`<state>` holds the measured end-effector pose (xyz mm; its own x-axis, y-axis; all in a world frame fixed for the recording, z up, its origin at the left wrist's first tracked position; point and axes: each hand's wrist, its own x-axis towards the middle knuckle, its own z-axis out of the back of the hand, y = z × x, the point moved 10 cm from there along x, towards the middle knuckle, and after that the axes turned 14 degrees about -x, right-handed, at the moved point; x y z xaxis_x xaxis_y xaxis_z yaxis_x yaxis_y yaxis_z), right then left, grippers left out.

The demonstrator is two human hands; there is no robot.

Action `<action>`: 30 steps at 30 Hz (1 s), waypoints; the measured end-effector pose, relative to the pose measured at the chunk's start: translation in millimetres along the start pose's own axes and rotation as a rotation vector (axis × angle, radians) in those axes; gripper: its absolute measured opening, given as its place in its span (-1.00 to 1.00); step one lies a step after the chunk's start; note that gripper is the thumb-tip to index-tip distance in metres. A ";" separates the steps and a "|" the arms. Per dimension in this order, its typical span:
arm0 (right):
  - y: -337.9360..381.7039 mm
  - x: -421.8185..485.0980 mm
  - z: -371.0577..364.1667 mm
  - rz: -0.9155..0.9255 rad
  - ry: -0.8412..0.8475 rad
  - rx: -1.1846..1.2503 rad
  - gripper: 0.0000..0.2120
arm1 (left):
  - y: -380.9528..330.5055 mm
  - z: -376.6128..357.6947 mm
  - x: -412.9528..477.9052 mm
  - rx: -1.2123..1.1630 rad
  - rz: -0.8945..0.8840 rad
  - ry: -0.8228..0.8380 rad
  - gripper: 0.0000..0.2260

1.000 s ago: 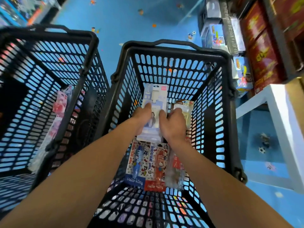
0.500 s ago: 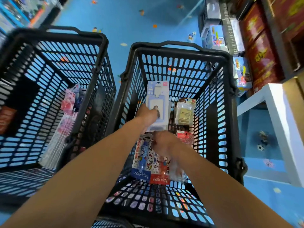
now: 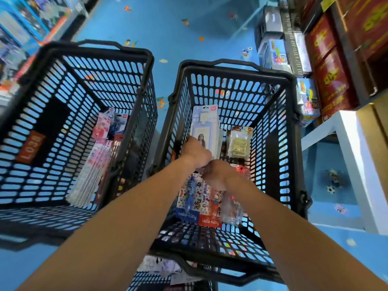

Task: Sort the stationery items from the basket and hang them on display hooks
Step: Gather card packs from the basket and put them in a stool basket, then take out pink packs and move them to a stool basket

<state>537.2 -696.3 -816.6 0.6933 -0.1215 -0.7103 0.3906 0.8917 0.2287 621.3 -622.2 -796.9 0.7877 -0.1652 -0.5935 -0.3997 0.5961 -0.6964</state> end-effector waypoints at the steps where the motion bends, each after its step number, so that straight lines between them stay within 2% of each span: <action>1: -1.7 -7.0 8.8 -0.014 -0.061 0.036 -0.82 | -2.6 2.4 -8.7 0.018 -0.010 0.017 -0.60; 3: -6.6 -25.4 26.9 -0.046 -0.182 0.108 -0.95 | -9.6 7.5 -28.5 0.049 -0.038 0.064 -0.55; 5: -8.9 -51.3 44.6 -0.066 -0.309 0.194 -0.85 | -16.7 14.2 -49.5 0.054 -0.064 0.109 -0.51; 9: 7.4 -111.5 65.0 -0.050 -0.494 0.305 -0.57 | -29.3 35.6 -98.6 0.089 -0.199 0.195 -0.62; 13: 37.2 -174.4 58.7 -0.058 -0.580 0.284 -0.50 | -29.4 64.2 -158.4 0.174 -0.395 0.358 -0.52; 16: 58.2 -225.0 38.8 -0.074 -0.672 0.285 -0.47 | -9.9 93.5 -201.0 0.207 -0.438 0.413 -0.42; 18: 74.1 -257.0 25.2 -0.068 -0.751 0.256 -0.50 | 4.6 117.1 -227.4 0.263 -0.452 0.397 -0.55; 21: 98.2 -298.1 -3.0 0.000 -0.841 0.244 -0.71 | 52.2 129.1 -263.3 0.404 -0.303 0.580 -0.85; 24: 118.0 -308.6 -54.4 0.062 -0.710 0.269 -0.75 | 117.3 139.4 -287.6 0.601 -0.128 0.725 -0.87; 28: 127.9 -276.0 -141.1 0.043 -0.381 0.194 -0.75 | 188.4 143.1 -280.0 0.735 -0.094 0.711 -0.86; 30: 122.8 -249.2 -183.7 0.005 -0.274 0.148 -0.79 | 225.8 133.5 -265.7 0.757 -0.107 0.676 -0.77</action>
<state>301.1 -476.4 -733.8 0.8252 -0.2481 -0.5074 0.4567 0.8217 0.3410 384.4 -338.8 -742.5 0.2787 -0.5163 -0.8098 0.2430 0.8537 -0.4606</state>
